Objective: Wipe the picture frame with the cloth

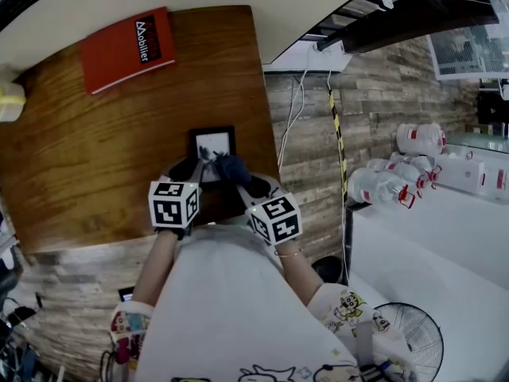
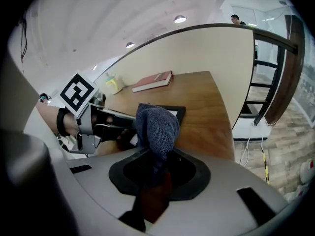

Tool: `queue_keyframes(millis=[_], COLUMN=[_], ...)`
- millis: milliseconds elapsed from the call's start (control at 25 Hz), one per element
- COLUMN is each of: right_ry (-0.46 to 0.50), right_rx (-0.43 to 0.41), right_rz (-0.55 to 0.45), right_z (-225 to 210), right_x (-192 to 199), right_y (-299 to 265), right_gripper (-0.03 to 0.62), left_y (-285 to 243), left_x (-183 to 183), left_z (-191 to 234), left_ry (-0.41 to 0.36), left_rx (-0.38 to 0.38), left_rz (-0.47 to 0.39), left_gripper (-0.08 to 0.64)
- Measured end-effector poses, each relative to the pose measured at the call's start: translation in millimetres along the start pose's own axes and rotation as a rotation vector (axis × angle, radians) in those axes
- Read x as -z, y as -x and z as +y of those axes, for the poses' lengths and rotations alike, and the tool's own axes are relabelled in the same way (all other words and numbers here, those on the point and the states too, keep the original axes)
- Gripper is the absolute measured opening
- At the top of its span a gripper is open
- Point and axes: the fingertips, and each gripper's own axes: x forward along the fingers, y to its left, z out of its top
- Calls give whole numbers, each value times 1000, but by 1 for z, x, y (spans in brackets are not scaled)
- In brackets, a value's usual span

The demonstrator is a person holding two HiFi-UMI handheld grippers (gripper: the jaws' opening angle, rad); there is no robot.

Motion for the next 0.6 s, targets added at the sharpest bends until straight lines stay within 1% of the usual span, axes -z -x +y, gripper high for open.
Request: queue_keyframes(millis=[280, 600], right_ry=[-53, -29], right_rx=[56, 81], right_rz=[-5, -44], right_z=[-28, -34], right_x=[6, -4], right_y=[12, 24], right_gripper=[69, 70], left_y=[0, 0], left_x=[0, -1], left_z=[0, 0], left_ry=[-8, -21], left_rx=[-7, -15], left_rz=[-5, -25], left_gripper=[83, 86])
